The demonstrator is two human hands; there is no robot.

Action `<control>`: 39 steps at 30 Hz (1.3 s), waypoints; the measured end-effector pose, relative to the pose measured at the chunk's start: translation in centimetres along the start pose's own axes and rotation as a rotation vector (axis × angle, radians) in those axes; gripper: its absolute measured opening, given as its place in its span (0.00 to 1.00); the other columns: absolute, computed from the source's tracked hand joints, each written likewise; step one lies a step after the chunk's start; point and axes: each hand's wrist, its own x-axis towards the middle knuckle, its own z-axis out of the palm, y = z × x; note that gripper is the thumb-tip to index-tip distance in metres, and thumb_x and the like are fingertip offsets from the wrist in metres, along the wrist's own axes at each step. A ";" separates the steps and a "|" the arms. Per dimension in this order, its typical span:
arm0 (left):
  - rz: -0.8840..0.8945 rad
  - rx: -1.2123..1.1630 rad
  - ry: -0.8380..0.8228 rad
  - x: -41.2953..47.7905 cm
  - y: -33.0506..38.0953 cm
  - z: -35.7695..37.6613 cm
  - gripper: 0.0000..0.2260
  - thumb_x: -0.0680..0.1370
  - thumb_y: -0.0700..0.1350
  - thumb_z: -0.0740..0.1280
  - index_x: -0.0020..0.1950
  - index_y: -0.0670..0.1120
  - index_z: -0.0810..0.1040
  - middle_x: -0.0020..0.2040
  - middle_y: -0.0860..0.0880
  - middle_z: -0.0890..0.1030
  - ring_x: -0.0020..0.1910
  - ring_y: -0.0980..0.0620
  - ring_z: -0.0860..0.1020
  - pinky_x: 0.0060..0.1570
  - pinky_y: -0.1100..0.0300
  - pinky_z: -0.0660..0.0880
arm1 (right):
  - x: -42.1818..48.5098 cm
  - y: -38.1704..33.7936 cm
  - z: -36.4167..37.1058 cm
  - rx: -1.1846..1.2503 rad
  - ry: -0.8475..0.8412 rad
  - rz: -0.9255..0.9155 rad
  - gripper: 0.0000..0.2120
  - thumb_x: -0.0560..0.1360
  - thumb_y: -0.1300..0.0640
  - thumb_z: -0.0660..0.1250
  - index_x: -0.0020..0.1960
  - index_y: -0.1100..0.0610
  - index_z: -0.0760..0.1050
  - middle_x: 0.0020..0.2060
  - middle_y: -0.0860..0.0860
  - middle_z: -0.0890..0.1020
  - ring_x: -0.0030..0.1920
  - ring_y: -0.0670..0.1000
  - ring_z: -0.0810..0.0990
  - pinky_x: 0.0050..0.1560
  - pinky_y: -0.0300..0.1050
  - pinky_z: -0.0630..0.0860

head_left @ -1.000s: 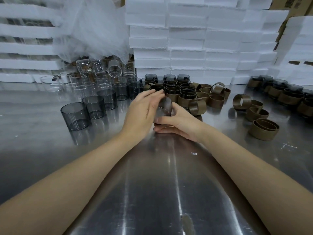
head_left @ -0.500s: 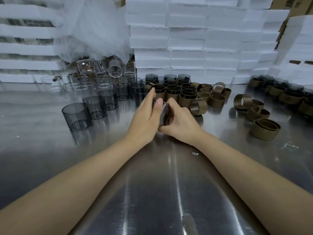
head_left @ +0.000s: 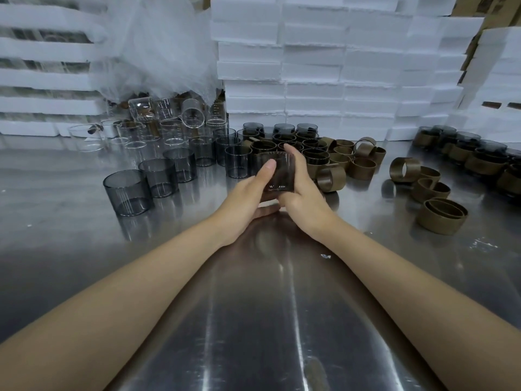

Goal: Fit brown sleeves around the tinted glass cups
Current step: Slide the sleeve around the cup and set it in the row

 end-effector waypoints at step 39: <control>0.117 0.305 -0.001 -0.2 -0.9 0.0 0.18 0.76 0.60 0.64 0.59 0.51 0.69 0.53 0.50 0.80 0.45 0.58 0.83 0.40 0.60 0.81 | 0.5 0.3 0.0 -0.013 -0.025 -0.057 0.35 0.66 0.69 0.73 0.68 0.52 0.65 0.47 0.40 0.76 0.43 0.37 0.77 0.46 0.24 0.72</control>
